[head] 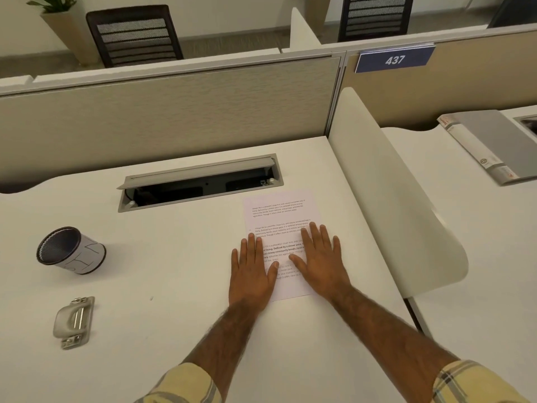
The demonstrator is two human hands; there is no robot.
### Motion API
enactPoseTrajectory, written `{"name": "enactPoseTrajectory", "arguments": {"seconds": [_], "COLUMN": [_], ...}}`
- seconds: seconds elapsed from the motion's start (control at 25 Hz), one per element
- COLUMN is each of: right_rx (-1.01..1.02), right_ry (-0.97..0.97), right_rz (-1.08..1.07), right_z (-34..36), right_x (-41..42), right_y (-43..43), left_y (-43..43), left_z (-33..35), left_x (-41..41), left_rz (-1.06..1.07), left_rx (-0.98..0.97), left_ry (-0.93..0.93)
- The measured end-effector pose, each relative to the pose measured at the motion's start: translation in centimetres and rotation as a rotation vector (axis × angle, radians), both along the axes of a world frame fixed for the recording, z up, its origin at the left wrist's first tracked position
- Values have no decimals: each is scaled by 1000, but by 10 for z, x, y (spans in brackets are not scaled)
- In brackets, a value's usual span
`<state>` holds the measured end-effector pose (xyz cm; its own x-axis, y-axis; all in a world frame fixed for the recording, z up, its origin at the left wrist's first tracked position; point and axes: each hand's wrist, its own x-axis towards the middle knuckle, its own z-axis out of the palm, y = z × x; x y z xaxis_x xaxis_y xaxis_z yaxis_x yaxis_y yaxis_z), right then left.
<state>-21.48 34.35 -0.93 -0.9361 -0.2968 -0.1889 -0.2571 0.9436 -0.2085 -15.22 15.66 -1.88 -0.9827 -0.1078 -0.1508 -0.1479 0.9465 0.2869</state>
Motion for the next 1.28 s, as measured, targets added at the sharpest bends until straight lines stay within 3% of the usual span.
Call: {"name": "enactPoseTrajectory", "arguments": {"seconds": [0.88, 1.08, 1.28], "right_rx": [106, 92, 5], "right_ry": [-12, 8, 133], "right_rz": [29, 35, 22], "right_z": [-8, -7, -3], "right_x": [-3, -5, 10], "right_y": [7, 5, 6], "left_y": [0, -15, -83], "left_z": [2, 8, 9], "left_x": [-7, 21, 89], "left_rz": [-36, -30, 124], "left_rx": [-77, -75, -136], "left_ry": [-61, 3, 78]}}
